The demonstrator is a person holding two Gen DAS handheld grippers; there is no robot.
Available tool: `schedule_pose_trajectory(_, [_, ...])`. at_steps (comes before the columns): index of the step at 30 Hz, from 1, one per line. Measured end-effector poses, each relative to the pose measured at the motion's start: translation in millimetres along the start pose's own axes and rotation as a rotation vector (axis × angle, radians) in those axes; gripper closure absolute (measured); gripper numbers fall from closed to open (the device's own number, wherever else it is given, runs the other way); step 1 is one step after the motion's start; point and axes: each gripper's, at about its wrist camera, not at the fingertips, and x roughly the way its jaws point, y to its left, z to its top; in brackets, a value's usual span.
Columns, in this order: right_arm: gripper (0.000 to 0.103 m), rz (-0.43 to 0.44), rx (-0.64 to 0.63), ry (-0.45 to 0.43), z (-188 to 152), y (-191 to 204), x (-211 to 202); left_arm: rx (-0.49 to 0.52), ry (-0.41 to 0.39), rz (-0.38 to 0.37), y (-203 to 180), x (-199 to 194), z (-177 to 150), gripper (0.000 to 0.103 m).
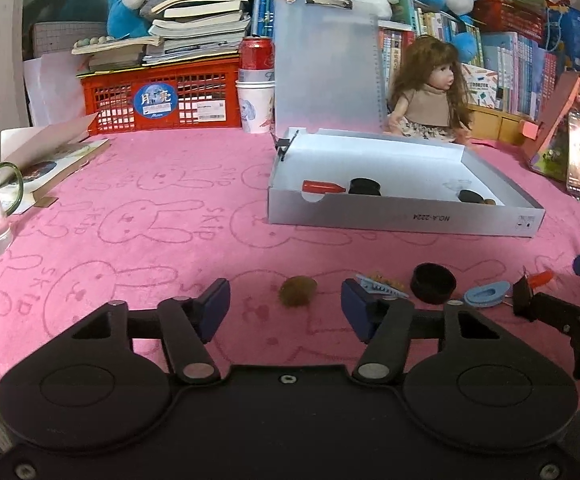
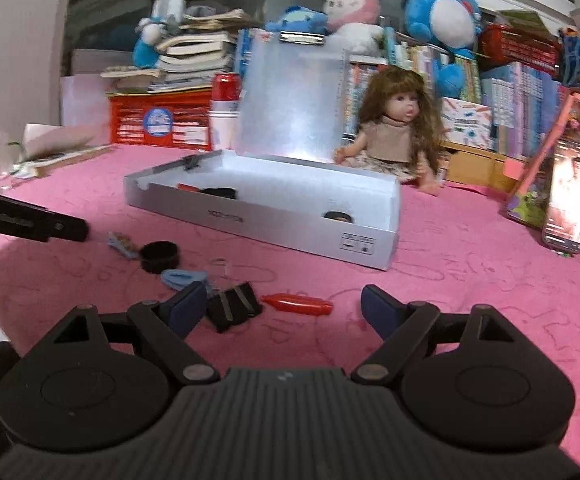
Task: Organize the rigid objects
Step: 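Grasp the brown nut with left tool while right tool grasps the black binder clip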
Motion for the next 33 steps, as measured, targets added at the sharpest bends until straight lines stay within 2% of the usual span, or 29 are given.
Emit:
schedule_pose_trajectory(6, [0.018,0.08,-0.072,0.022,-1,15,6,0.007,0.014,0.002,-7,9,-2,0.05])
schedule_pose_trajectory(11, [0.028,0.115,-0.051,0.051,-2,14,15,0.0,0.018,0.005,-8,15,-3,0.051])
schedule_pose_trajectory(16, [0.03,0.147,-0.048,0.052,-2,11,17,0.008,0.016,0.012,-10,20,-1,0.051])
schedule_pose_trajectory(18, [0.033,0.155,-0.04,0.053,-1,10,19,0.011,0.016,0.015,-11,21,-1,0.051])
schedule_pose_trajectory(20, [0.043,0.16,-0.033,0.052,-1,9,19,0.012,0.015,0.019,-12,22,-1,0.052])
schedule_pose_trajectory(21, [0.044,0.164,-0.033,0.052,-1,10,19,0.014,0.013,0.021,-13,22,-1,0.053])
schedule_pose_trajectory(24, [0.053,0.174,-0.04,0.052,0,12,17,0.013,0.009,0.025,-14,22,-1,0.067])
schedule_pose_trajectory(25, [0.058,0.18,-0.043,0.053,0,13,17,0.009,0.009,0.022,-13,22,0,0.077])
schedule_pose_trajectory(26, [0.062,0.186,-0.044,0.054,0,14,16,0.007,0.009,0.022,-14,22,0,0.081])
schedule_pose_trajectory(33, [0.062,0.19,-0.033,0.055,2,16,14,0.005,0.014,0.015,-14,20,3,0.082])
